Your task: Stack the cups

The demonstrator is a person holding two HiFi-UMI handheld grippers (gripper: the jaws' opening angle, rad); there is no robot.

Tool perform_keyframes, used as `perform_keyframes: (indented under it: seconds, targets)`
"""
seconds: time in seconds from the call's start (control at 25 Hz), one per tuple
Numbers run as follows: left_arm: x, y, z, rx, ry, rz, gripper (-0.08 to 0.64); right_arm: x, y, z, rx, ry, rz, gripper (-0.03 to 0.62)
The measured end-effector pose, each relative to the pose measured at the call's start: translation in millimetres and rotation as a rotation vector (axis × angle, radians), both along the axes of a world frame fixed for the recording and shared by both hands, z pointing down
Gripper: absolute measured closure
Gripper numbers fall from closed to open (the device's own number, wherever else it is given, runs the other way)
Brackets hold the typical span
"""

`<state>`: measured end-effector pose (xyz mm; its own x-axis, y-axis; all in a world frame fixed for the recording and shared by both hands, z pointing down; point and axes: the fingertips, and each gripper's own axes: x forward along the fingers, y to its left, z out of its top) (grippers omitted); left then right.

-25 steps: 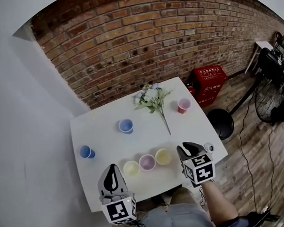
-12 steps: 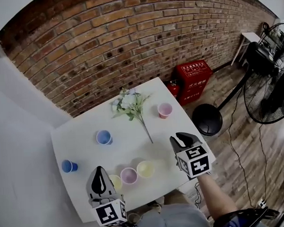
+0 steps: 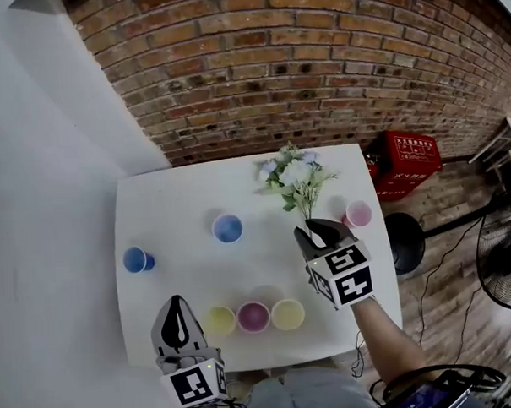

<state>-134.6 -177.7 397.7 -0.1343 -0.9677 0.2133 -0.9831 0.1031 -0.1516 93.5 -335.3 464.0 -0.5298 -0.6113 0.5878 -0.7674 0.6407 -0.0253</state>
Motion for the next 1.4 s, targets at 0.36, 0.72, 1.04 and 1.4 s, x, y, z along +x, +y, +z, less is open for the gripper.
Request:
perform_keyframes:
  seconds: [0.36,0.72,1.04,1.4]
  targets:
    - [-53.2,33.1,16.4,-0.055,0.021,-0.199,0.551,-106.3,-18.5,10.9,-0.038,-0.002,-0.254,0.491]
    - [-75.3,50.1,34.1,-0.1,0.052,-0.271,0.551,-144.5,-22.1,36.2,-0.126,0.053,-0.344,0.478]
    - [-87.2,56.5,40.1,-0.114,0.064,-0.283,0.551,-148.4,-24.7,59.3,-0.186,0.118,-0.341,0.492]
    - [-94.2,61.4,39.8,-0.116,0.071,-0.26,0.551,-147.0,-26.2,50.7,-0.209,0.113,-0.301,0.563]
